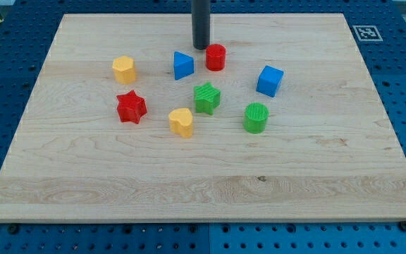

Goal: Move the blue cube to the center

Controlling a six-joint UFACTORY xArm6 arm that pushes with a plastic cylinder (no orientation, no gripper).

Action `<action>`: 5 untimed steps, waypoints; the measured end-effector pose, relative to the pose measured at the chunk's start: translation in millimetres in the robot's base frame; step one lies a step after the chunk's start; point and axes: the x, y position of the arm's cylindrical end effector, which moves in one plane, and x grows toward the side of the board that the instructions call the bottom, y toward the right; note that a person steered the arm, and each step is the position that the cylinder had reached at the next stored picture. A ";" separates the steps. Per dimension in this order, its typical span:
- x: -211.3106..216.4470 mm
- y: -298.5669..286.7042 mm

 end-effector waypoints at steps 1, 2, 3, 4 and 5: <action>7.7 12.1; 26.8 13.7; 35.2 18.5; 35.2 37.7; 43.6 100.6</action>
